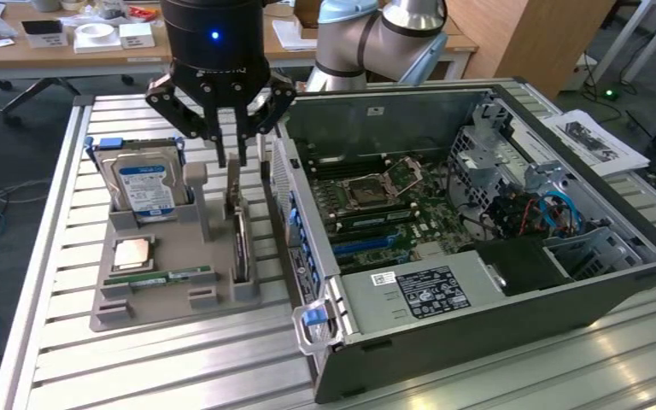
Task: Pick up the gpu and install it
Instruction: 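Pick up the gpu and move the gpu toward the slot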
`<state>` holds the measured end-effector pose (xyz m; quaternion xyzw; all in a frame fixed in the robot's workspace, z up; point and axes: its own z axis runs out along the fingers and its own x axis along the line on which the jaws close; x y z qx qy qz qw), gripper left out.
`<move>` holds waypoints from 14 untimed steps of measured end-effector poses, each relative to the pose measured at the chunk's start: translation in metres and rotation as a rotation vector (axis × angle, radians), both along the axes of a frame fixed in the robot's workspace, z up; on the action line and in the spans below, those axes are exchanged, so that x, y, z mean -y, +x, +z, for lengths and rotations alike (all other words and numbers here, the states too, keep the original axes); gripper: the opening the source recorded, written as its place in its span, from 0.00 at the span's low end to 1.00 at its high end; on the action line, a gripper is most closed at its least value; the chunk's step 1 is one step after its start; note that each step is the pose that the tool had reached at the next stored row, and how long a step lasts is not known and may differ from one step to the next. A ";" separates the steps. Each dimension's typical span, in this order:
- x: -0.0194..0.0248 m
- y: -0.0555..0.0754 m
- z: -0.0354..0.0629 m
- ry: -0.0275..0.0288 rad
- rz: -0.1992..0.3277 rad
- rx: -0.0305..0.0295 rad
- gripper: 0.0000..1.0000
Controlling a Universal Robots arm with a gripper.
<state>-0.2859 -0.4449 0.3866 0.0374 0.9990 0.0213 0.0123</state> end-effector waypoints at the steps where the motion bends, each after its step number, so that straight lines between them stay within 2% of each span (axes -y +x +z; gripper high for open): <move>1: 0.0000 0.000 0.0000 0.0000 0.000 -0.0001 0.29; 4: 0.0000 0.000 0.0000 0.0001 0.000 0.0000 0.35; 5: 0.0000 0.000 0.0000 0.0001 0.000 0.0000 0.42; 10: 0.0000 0.000 -0.0009 0.0001 0.000 0.0000 0.42; 14: 0.0000 0.000 -0.0073 0.0000 0.000 0.0001 0.42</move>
